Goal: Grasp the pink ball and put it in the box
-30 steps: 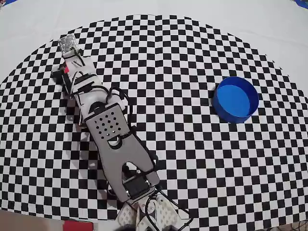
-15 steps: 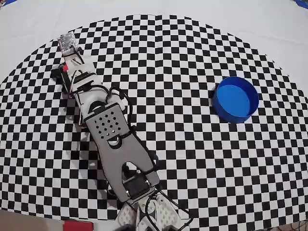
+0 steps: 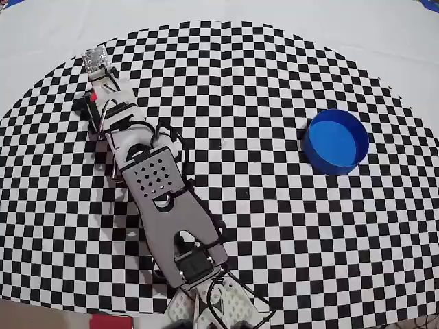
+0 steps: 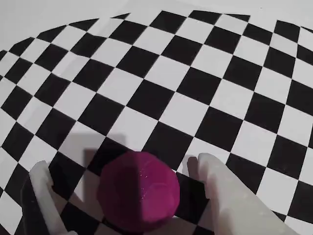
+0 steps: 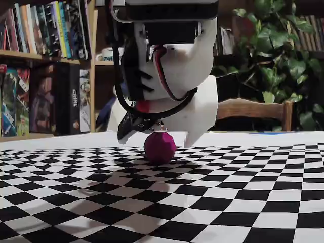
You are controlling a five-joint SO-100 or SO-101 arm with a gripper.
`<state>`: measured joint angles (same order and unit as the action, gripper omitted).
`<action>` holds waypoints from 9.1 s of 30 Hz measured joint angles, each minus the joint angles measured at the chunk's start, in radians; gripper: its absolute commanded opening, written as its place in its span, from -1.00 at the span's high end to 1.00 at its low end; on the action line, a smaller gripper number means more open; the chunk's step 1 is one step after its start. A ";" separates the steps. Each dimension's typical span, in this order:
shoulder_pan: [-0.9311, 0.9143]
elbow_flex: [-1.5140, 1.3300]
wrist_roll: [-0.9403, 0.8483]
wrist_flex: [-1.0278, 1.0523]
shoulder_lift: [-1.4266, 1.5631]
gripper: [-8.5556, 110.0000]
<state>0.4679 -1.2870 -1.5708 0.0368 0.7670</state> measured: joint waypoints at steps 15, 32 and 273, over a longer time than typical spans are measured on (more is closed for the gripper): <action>0.000 0.000 0.000 0.006 0.000 0.46; 0.000 0.000 0.000 0.006 0.000 0.85; -1.129 -0.939 0.000 0.095 1.215 0.85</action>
<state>-0.6611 -2.2258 -1.5708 0.1319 1.9819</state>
